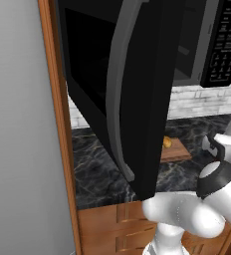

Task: Retrieve the reheated potato from the microwave, then place the potato, cheese, and condiment on the cutting board.

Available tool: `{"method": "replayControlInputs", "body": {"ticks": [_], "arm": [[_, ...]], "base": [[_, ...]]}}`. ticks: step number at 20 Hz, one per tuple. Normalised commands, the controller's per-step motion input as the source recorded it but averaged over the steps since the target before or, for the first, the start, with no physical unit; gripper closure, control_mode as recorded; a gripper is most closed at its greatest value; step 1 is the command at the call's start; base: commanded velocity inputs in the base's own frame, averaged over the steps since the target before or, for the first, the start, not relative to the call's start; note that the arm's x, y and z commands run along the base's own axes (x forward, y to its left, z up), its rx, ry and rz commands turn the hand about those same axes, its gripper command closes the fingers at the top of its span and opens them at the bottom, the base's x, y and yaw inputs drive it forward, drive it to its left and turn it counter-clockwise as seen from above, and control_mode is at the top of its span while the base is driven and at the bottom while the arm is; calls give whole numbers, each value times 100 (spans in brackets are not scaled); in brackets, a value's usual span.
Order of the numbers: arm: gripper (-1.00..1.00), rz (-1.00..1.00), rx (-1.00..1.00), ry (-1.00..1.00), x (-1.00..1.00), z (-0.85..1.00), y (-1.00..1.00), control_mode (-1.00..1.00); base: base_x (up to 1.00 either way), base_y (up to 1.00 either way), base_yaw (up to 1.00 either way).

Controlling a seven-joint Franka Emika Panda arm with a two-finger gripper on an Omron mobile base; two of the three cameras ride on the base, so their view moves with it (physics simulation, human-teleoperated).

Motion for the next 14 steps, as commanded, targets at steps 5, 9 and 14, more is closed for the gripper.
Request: {"method": "replayControlInputs", "body": {"ticks": [5,9,14], "arm": [[-100,0,0,0,8,-10,-1,-100],[-100,0,-1,0,7,-10,-10,-100],[-100,0,0,0,4,-9,-11,-100]], "base": [[0,0,0],[0,0,0],[0,0,0]]}}
